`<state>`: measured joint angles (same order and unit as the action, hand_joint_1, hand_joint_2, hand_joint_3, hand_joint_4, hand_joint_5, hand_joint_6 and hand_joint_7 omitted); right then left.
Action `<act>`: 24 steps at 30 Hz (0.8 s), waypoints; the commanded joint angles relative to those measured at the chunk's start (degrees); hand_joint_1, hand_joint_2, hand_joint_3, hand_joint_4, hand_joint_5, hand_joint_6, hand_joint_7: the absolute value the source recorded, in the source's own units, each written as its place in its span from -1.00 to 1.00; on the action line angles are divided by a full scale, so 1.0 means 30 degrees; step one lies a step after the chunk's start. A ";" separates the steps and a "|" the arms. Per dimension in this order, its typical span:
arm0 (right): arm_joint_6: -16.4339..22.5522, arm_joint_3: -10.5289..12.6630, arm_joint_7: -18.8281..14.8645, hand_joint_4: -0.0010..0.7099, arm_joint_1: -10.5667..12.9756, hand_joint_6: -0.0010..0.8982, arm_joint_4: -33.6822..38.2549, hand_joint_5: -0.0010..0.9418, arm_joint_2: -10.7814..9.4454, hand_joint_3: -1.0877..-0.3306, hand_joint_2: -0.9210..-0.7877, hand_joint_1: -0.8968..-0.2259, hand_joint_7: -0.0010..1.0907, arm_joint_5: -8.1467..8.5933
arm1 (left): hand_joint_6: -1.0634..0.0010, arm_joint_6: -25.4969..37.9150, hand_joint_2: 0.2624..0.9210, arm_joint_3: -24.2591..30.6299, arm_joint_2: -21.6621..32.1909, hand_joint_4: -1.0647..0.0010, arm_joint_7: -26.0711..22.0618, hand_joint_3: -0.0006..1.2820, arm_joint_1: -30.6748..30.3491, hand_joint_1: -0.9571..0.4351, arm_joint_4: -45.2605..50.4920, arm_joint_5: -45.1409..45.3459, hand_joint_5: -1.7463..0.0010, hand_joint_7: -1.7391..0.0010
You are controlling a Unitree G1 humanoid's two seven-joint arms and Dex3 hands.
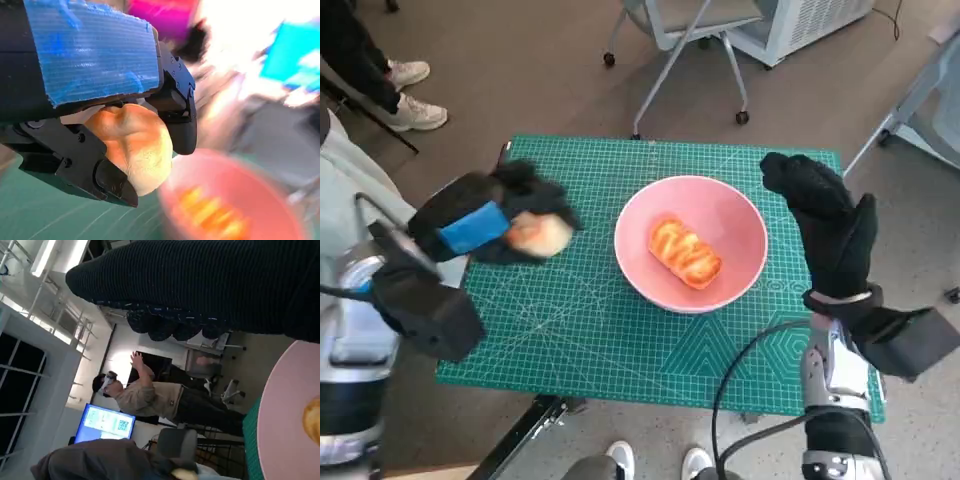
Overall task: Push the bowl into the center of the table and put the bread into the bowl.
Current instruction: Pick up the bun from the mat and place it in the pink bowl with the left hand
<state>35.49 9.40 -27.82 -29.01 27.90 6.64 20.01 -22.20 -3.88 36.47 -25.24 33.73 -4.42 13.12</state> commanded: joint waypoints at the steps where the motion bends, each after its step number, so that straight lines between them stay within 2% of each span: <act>1: -0.0014 0.0050 -0.0323 -0.43 -0.0038 -0.74 0.0581 -1.00 -0.0061 -0.11 -1.00 -0.25 -0.04 0.0049 | -0.27 -0.1083 0.99 -0.1447 -0.1745 -0.37 0.0568 -0.95 0.1811 0.38 -0.1229 0.0809 -0.28 -0.29; 4: 0.0055 0.0081 -0.0435 -0.43 -0.0047 -0.74 0.0674 -1.00 -0.0063 -0.11 -1.00 -0.25 -0.04 0.0087 | -0.26 -0.1670 1.00 -0.2024 -0.2338 -0.36 0.0706 -0.94 0.2658 0.38 -0.2333 0.1224 -0.27 -0.31; 9: -0.0001 0.0176 -0.0679 -0.43 0.0125 -0.74 0.0491 -1.00 0.0009 -0.11 -1.00 -0.25 -0.04 0.0267 | -0.23 -0.1503 1.00 -0.3275 -0.3642 -0.33 0.0454 -0.92 0.4295 0.38 -0.4145 0.2054 -0.29 -0.33; 15: -0.0027 0.0305 -0.0750 -0.44 0.0254 -0.75 0.0274 -1.00 0.0090 -0.13 -1.00 -0.21 -0.04 0.0252 | -0.17 -0.1527 1.00 -0.4332 -0.5056 -0.30 0.0466 -0.88 0.5706 0.38 -0.6602 0.2601 -0.38 -0.29; 19: 0.0035 0.0365 -0.0631 -0.45 0.0410 -0.76 0.0044 -1.00 0.0160 -0.14 -1.00 -0.18 -0.04 0.0122 | -0.20 -0.2122 1.00 -0.5067 -0.5997 -0.26 0.1131 -0.87 0.6643 0.38 -0.9198 0.3331 -0.48 -0.20; 24: 0.0093 0.0432 -0.0492 -0.46 0.0576 -0.77 -0.0202 -1.00 0.0193 -0.17 -1.00 -0.17 -0.03 -0.0024 | -0.13 -0.2472 1.00 -0.5726 -0.6808 -0.25 0.1827 -0.85 0.7467 0.38 -1.1945 0.4127 -0.47 -0.25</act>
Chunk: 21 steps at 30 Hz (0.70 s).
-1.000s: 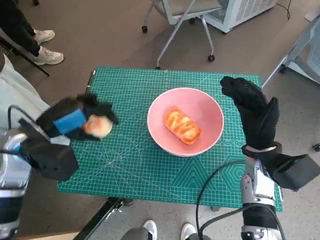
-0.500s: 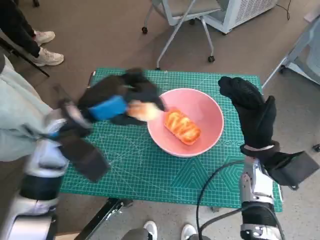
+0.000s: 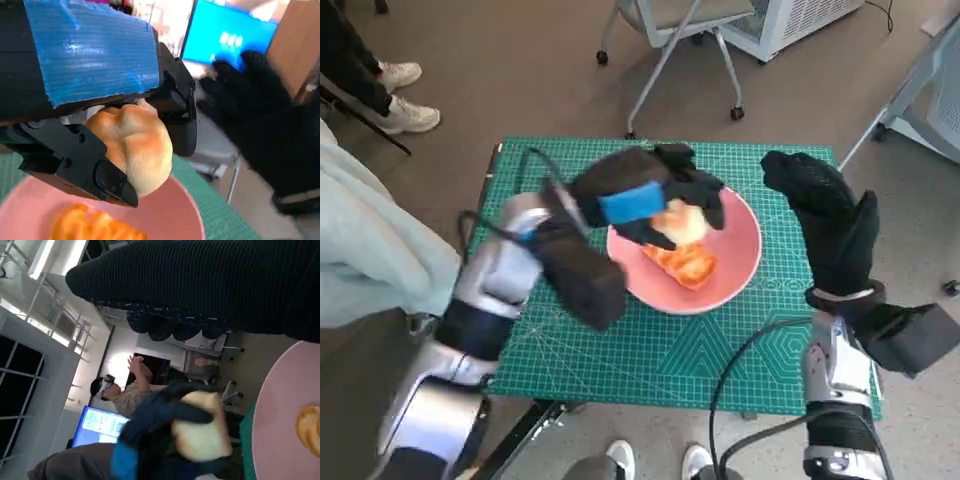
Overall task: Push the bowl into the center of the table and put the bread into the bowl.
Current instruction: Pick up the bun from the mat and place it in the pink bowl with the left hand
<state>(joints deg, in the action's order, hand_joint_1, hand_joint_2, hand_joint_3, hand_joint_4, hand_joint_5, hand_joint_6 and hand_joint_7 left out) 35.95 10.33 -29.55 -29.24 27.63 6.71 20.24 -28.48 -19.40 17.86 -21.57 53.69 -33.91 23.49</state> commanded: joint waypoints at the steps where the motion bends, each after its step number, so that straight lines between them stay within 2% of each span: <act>1: -0.0039 0.0136 0.0145 -0.46 0.0683 -0.77 -0.0150 -1.00 0.0171 -0.17 -1.00 -0.17 -0.03 -0.0155 | -0.14 -0.0394 1.00 -0.0665 -0.0771 -0.24 0.0640 -0.84 0.0926 0.38 -0.2666 0.0752 -0.50 -0.23; 3: 0.0007 0.0163 0.0239 -0.46 0.0711 -0.78 -0.0195 -1.00 0.0161 -0.18 -1.00 -0.17 -0.03 -0.0254 | -0.12 -0.0305 1.00 -0.0838 -0.1025 -0.19 0.0590 -0.81 0.1105 0.38 -0.3510 0.0858 -0.55 -0.23; 5: 0.0067 0.0187 0.0316 -0.47 0.0716 -0.79 -0.0202 -1.00 0.0146 -0.19 -1.00 -0.18 -0.03 -0.0342 | -0.03 0.0128 1.00 -0.1018 -0.1205 -0.04 0.0353 -0.74 0.1224 0.38 -0.4001 0.0973 -0.53 -0.39; 6: 0.0095 0.0195 0.0345 -0.47 0.0716 -0.79 -0.0198 -1.00 0.0139 -0.19 -1.00 -0.18 -0.03 -0.0374 | 0.01 0.0367 1.00 -0.1101 -0.1258 0.04 0.0236 -0.70 0.1261 0.28 -0.4126 0.1027 -0.37 -0.45; 7: 0.0137 0.0209 0.0380 -0.47 0.0711 -0.79 -0.0181 -1.00 0.0133 -0.19 -1.00 -0.19 -0.02 -0.0403 | 0.07 0.0778 1.00 -0.1250 -0.1292 0.04 0.0067 -0.64 0.1246 0.14 -0.4102 0.1181 -0.01 -0.54; 8: 0.0168 0.0213 0.0410 -0.47 0.0707 -0.79 -0.0168 -1.00 0.0129 -0.20 -1.00 -0.19 -0.02 -0.0423 | 0.17 0.1052 0.91 -0.1348 -0.1314 0.09 -0.0045 -0.67 0.1236 0.22 -0.4086 0.1293 0.32 -0.18; 9: 0.0218 0.0218 0.0444 -0.47 0.0704 -0.79 -0.0150 -1.00 0.0127 -0.20 -1.00 -0.20 -0.02 -0.0446 | 0.15 0.1445 0.90 -0.1457 -0.1320 0.10 -0.0215 -0.70 0.1183 0.26 -0.3949 0.1437 0.45 0.00; 10: 0.0255 0.0219 0.0469 -0.47 0.0703 -0.79 -0.0137 -1.00 0.0127 -0.20 -1.00 -0.20 -0.02 -0.0462 | 0.14 0.1731 0.89 -0.1528 -0.1326 0.17 -0.0336 -0.81 0.1145 0.30 -0.3839 0.1535 0.72 0.45; 12: 0.0325 0.0223 0.0509 -0.47 0.0712 -0.79 -0.0154 -1.00 0.0125 -0.20 -1.00 -0.20 -0.02 -0.0476 | 0.15 0.2341 0.87 -0.1505 -0.1193 0.24 -0.0734 -0.88 0.0837 0.30 -0.3133 0.1493 0.85 0.70; 15: 0.0366 0.0211 0.0550 -0.47 0.0721 -0.79 -0.0180 -1.00 0.0137 -0.20 -1.00 -0.21 -0.01 -0.0470 | 0.18 0.2966 0.85 -0.1439 -0.1028 0.32 -0.0998 -0.93 0.0421 0.29 -0.2147 0.1383 0.95 0.88; 21: 0.0380 0.0187 0.0591 -0.47 0.0728 -0.80 -0.0186 -1.00 0.0154 -0.20 -1.00 -0.21 0.00 -0.0452 | 0.21 0.3650 0.84 -0.1480 -0.0907 0.40 -0.1105 -0.97 0.0039 0.26 -0.1186 0.1366 0.99 0.98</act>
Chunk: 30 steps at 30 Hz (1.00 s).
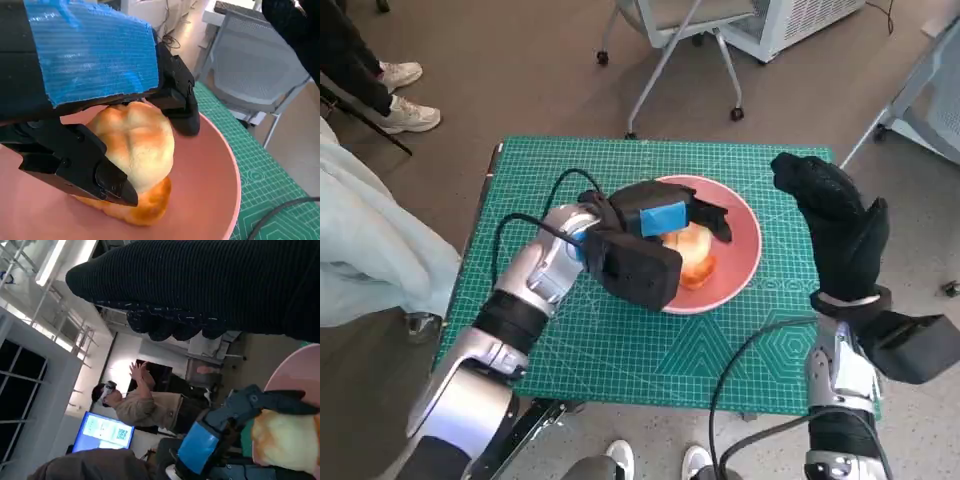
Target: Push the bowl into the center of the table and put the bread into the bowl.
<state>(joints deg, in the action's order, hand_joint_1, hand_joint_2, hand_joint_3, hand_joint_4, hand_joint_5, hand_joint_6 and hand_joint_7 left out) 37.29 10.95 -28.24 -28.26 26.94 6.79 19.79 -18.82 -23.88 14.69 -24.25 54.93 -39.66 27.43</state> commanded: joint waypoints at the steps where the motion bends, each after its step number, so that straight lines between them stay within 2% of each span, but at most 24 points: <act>1: -0.0064 -0.0023 0.0156 -0.47 0.0404 -0.80 0.0043 -1.00 0.0128 -0.20 -1.00 -0.21 0.00 -0.0302 | 0.21 0.0496 0.84 0.0005 0.0160 0.40 -0.0225 -0.97 -0.0401 0.26 0.0809 0.0047 0.99 0.98; 8: -0.0133 -0.0112 0.0123 -0.46 0.0089 -0.80 0.0248 -1.00 -0.0005 -0.19 -1.00 -0.22 0.00 -0.0235 | 0.41 0.0447 0.82 0.1857 0.1035 0.58 -0.1416 -0.99 -0.1772 0.13 0.2863 -0.2676 1.00 1.00; 13: -0.0235 -0.0148 0.0100 -0.46 0.0009 -0.79 0.0115 -0.99 -0.0005 -0.18 -1.00 -0.22 0.00 -0.0173 | 0.48 0.1370 0.76 0.3621 0.1504 0.62 -0.3175 -1.00 -0.2742 0.14 0.4660 -0.5651 1.00 1.00; 16: -0.0335 -0.0171 0.0126 -0.45 -0.0049 -0.79 -0.0012 -0.99 0.0015 -0.18 -1.00 -0.22 0.00 -0.0151 | 0.50 0.2012 0.74 0.4659 0.1785 0.63 -0.3697 -1.00 -0.3455 0.16 0.6094 -0.7166 1.00 1.00; 23: -0.1016 -0.0207 0.0283 -0.45 -0.0231 -0.77 -0.0754 -0.99 0.0075 -0.16 -1.00 -0.22 0.00 -0.0004 | 0.52 0.1987 0.72 0.7176 0.1886 0.64 -0.3470 -1.00 -0.5108 0.16 0.8683 -1.0290 1.00 1.00; 30: -0.2042 -0.0311 0.0601 -0.42 -0.0291 -0.75 -0.2287 -0.98 0.0130 -0.12 -1.00 -0.22 -0.01 0.0023 | 0.51 0.0995 0.85 0.9275 0.0725 0.63 -0.3306 -0.96 -0.5934 -0.01 0.8966 -1.3726 0.99 0.99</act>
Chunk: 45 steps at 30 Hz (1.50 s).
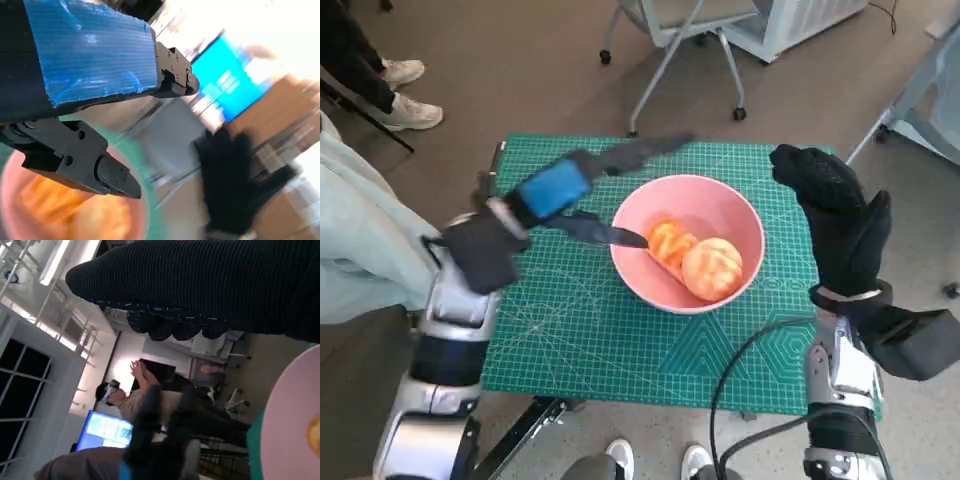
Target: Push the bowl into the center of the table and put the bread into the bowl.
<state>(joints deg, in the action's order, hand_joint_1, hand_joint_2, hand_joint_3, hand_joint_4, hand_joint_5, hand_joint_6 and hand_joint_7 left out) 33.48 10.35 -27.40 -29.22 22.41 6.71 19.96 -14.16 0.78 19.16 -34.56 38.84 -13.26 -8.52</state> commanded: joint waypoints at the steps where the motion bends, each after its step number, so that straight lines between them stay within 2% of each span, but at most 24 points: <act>1: -0.0957 -0.0144 0.0396 -0.41 0.0003 -0.75 -0.1071 -0.98 0.0164 -0.12 -1.00 -0.22 -0.01 -0.0046 | 0.51 -0.0819 0.86 0.1304 -0.1001 0.63 0.0188 -0.96 -0.0650 -0.03 0.0068 -0.2161 0.99 0.99; 4: -0.1374 -0.0218 0.0542 -0.39 -0.0045 -0.74 -0.1752 -0.97 0.0208 -0.10 -1.00 -0.24 -0.01 -0.0091 | 0.48 -0.1470 0.95 0.1781 -0.1593 0.62 0.0392 -0.90 -0.0862 -0.16 -0.0099 -0.2912 0.99 0.98; 13: -0.2045 -0.0493 0.0776 -0.37 -0.0482 -0.73 -0.2938 -0.97 0.0436 -0.11 -1.00 -0.24 0.00 -0.0428 | 0.45 -0.2584 1.00 0.2458 -0.3173 0.59 0.1727 -0.62 -0.1676 -0.48 0.0350 -0.3740 0.98 0.94; 26: -0.2380 -0.0615 0.1132 -0.34 -0.0906 -0.81 -0.3461 -0.98 0.0741 -0.13 -1.00 -0.23 0.12 -0.0722 | 0.50 -0.2776 1.00 0.2143 -0.4265 0.64 0.1845 -0.48 -0.2073 -0.52 0.0847 -0.4181 1.00 0.92; 32: -0.2449 -0.0689 0.1394 -0.34 -0.1105 -0.83 -0.3607 -0.98 0.0732 -0.13 -1.00 -0.25 0.15 -0.0980 | 0.53 -0.2345 1.00 0.1878 -0.4407 0.65 0.1985 -0.45 -0.2085 -0.50 0.1147 -0.3963 1.00 0.91; 45: -0.2499 -0.0699 0.1505 -0.36 -0.1142 -0.86 -0.3833 -0.99 0.0956 -0.12 -1.00 -0.25 0.16 -0.1148 | 0.56 -0.1462 1.00 0.1489 -0.4309 0.67 0.2716 -0.42 -0.2163 -0.51 0.2087 -0.3667 1.00 0.88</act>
<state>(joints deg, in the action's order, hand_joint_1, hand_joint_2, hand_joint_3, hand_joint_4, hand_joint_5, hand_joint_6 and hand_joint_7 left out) 26.61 8.38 -23.32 -32.92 10.88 8.87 17.53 -19.25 5.56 6.17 -26.94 32.76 -8.13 -20.11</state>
